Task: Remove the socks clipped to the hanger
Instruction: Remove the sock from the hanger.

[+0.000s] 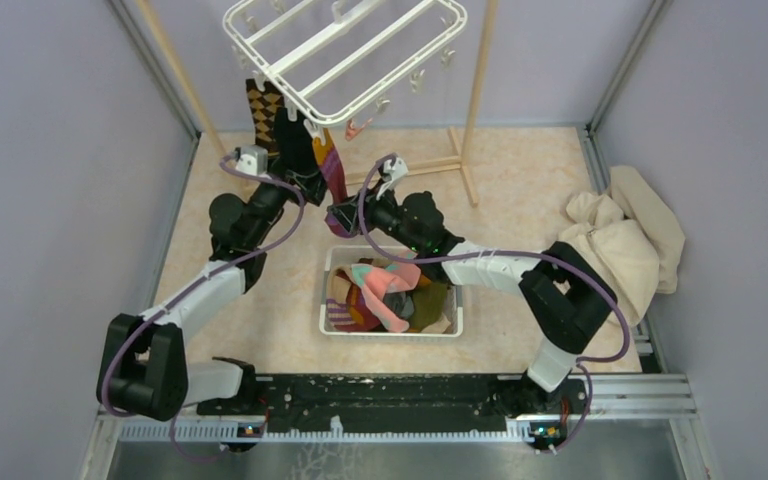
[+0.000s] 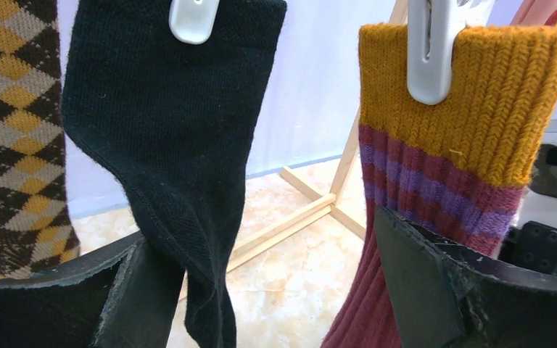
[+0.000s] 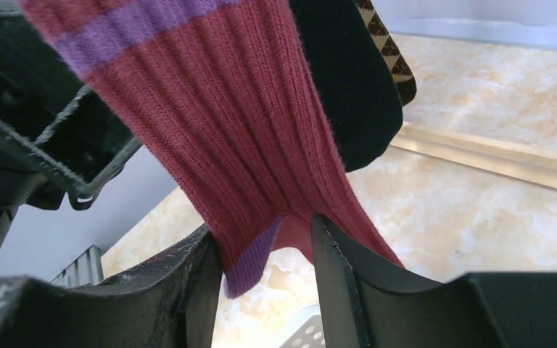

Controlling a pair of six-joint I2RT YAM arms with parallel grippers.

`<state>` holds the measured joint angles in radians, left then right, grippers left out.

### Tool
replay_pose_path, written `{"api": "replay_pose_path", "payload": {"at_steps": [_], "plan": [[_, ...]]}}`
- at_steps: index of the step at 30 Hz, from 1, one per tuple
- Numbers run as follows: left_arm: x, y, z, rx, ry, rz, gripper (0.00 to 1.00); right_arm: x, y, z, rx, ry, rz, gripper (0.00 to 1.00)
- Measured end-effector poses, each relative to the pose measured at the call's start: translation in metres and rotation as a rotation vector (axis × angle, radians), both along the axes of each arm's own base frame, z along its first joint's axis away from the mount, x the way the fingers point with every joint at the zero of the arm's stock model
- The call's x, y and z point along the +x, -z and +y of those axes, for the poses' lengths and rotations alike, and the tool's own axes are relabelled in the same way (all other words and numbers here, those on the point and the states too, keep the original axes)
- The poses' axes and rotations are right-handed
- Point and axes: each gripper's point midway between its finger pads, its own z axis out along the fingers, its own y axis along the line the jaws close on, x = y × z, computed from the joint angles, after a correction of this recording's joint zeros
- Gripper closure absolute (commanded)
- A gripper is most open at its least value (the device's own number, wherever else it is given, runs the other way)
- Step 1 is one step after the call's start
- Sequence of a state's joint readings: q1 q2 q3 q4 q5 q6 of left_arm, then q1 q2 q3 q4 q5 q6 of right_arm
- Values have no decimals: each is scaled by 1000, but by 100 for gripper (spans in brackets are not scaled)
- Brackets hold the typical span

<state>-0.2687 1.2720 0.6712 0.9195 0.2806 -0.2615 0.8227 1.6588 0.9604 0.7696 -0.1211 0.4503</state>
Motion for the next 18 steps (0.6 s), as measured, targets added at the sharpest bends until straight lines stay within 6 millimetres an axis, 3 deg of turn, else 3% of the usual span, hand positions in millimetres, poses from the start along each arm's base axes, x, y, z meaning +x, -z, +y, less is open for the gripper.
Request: {"api": "replay_pose_path", "payload": {"at_steps": [6,9,13,18], "plan": [[-3,0,2,7,-7,-1,1,6,6,8,12,1,36,60],[-4,-2,3,10,-10,-1,1,5,6,12,17,-3,45,83],[-7,-5,4,13,-15,-6,1,4,3,15,22,-8,50,100],[-13,-10,9,18,-32,-1,1,3,4,16,10,-11,57,100]]}}
